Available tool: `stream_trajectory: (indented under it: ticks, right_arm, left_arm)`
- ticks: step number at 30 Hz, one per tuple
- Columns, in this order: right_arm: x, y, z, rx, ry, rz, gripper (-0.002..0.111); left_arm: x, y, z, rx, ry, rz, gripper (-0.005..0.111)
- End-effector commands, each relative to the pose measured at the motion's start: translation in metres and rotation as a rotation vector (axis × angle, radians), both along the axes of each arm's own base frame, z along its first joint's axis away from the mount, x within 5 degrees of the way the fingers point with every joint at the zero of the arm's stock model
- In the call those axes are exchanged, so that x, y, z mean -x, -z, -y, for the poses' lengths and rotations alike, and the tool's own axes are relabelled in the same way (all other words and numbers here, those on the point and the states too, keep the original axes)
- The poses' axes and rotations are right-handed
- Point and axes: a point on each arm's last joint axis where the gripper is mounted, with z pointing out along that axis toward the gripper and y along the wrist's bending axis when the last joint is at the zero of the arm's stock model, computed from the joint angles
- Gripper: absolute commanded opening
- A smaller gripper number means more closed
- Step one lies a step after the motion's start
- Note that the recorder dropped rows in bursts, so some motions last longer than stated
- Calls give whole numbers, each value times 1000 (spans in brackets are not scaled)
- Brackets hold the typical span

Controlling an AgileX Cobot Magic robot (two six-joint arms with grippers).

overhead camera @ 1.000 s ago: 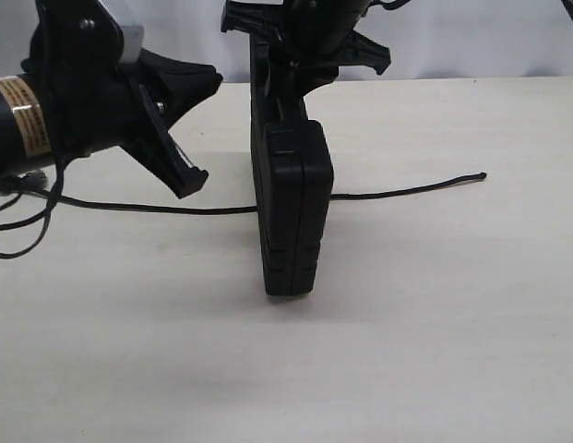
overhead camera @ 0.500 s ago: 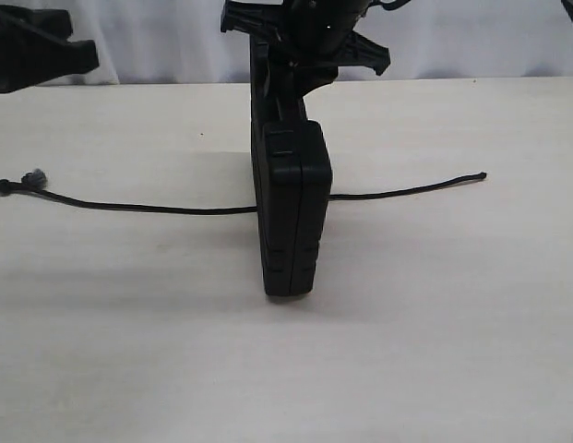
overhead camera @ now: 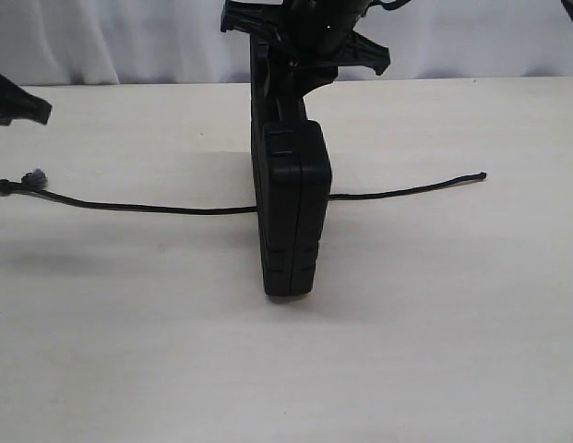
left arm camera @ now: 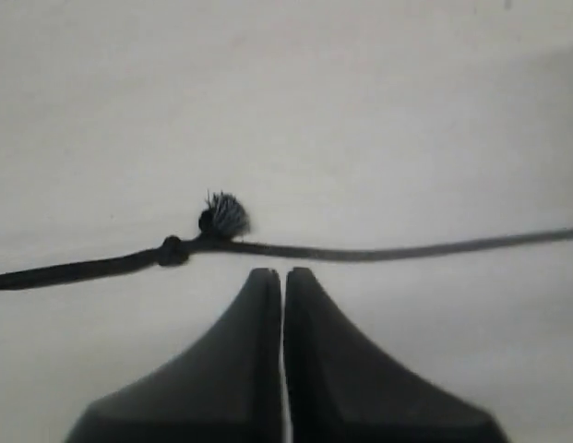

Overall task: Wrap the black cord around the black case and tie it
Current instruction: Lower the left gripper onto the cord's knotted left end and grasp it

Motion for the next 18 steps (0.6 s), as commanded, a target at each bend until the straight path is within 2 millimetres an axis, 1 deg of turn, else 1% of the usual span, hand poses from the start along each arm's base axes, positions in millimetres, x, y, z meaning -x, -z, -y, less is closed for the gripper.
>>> stream_trajectory:
  ticks: [1, 4, 6, 7, 9, 11, 16, 18]
  right_arm:
    - [2, -7, -3, -36, 4, 13, 4]
    - [2, -7, -3, -36, 4, 13, 4]
    - [2, -7, -3, -36, 4, 13, 4]
    - [2, -7, -3, -36, 4, 13, 4]
    - [2, -7, -3, -36, 4, 13, 4]
    - [2, -7, -3, -36, 4, 13, 4]
    - [2, -7, -3, -36, 4, 13, 4]
    - [2, -7, -3, -36, 4, 13, 4]
  left_arm:
    - [-20, 20, -1, -66, 97, -127, 27]
    - [-32, 35, -5, -162, 173, -183, 51]
    - [-35, 47, -11, -258, 230, -252, 59]
    - [-36, 54, -15, -319, 269, -290, 61]
    - [-38, 67, -20, -411, 338, -350, 61]
    - [-42, 81, -23, -474, 413, -387, 61]
    - [-51, 112, -25, -569, 571, -430, 61]
    - [-54, 122, -26, -590, 602, -434, 61]
